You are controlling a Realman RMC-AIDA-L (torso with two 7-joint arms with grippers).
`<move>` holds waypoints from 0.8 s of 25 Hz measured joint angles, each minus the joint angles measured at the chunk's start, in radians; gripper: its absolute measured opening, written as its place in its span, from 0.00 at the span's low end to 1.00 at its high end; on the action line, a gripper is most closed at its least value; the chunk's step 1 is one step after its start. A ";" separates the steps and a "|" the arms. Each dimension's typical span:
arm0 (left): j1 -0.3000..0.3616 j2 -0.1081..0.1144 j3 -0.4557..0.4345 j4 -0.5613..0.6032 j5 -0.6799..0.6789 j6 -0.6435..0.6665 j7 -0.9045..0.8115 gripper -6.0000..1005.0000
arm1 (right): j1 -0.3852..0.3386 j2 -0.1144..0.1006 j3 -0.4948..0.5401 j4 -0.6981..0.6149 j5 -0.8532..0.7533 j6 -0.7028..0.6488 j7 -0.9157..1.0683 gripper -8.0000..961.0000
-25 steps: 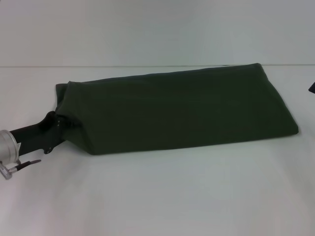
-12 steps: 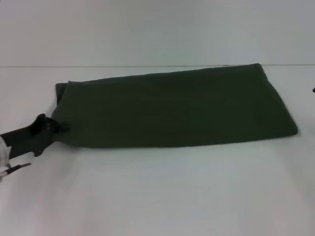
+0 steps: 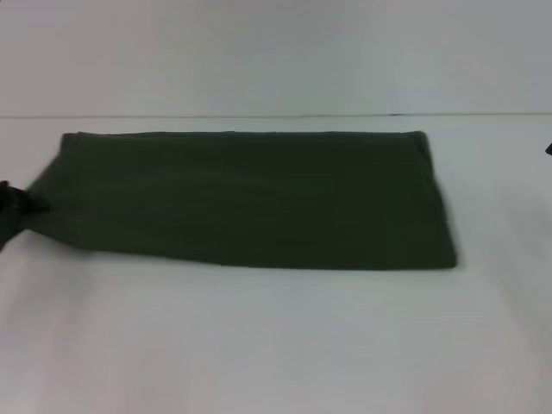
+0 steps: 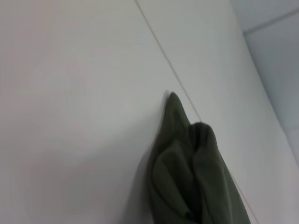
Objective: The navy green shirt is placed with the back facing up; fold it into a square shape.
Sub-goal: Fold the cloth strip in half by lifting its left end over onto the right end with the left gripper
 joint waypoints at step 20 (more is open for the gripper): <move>-0.051 -0.083 -0.058 0.277 -0.068 0.306 0.021 0.05 | -0.002 0.000 -0.003 0.005 -0.005 0.002 -0.009 0.80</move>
